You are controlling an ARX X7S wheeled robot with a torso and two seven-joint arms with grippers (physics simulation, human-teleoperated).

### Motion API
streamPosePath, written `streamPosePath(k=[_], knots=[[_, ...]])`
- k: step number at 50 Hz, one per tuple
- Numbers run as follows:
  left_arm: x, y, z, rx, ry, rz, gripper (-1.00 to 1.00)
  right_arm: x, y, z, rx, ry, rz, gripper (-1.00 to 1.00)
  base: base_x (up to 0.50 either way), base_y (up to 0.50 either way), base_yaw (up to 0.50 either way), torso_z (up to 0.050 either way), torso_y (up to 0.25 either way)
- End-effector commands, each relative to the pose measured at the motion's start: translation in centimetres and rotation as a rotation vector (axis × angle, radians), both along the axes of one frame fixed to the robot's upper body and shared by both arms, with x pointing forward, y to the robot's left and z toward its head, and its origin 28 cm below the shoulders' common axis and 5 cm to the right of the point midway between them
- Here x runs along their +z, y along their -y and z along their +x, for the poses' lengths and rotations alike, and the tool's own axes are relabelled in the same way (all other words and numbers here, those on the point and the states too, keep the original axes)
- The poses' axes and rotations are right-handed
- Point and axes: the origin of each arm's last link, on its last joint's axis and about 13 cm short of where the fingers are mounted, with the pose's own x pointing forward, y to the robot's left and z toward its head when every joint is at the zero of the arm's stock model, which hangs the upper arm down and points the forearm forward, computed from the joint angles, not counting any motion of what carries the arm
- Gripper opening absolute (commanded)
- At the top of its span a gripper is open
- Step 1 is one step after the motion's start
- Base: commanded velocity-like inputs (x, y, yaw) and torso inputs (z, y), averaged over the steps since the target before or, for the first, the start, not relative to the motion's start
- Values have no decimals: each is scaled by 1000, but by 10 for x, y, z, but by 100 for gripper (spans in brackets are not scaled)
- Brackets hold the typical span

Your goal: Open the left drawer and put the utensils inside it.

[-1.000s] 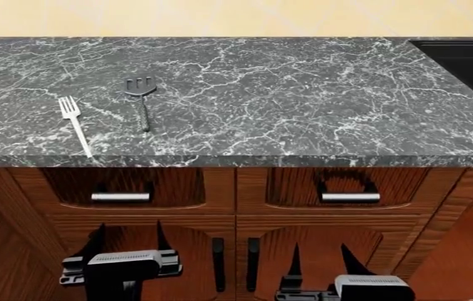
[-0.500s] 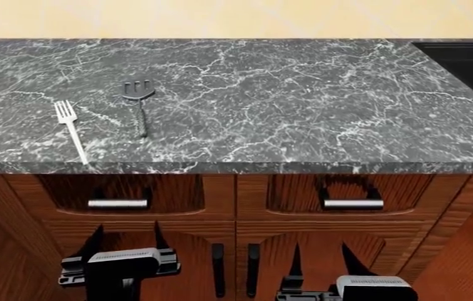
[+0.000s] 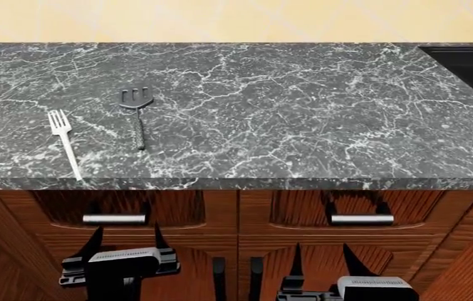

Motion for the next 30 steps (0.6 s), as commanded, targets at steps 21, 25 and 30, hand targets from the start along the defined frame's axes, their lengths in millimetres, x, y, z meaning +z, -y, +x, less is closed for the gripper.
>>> streamPosePath(k=[21,25,30], knots=[[-13,-15,20,143,30,-346,100,-2,0,4,-1,-5,-7,100,0,0,0,0,0],[-20,-22,27,160,26,-448,100,-1,1,4,-5,-6,-6,100,0,0,0,0,0],[-21,-28,39,166,18,-539,100,-2,1,4,-6,-8,-8,100,0,0,0,0,0]])
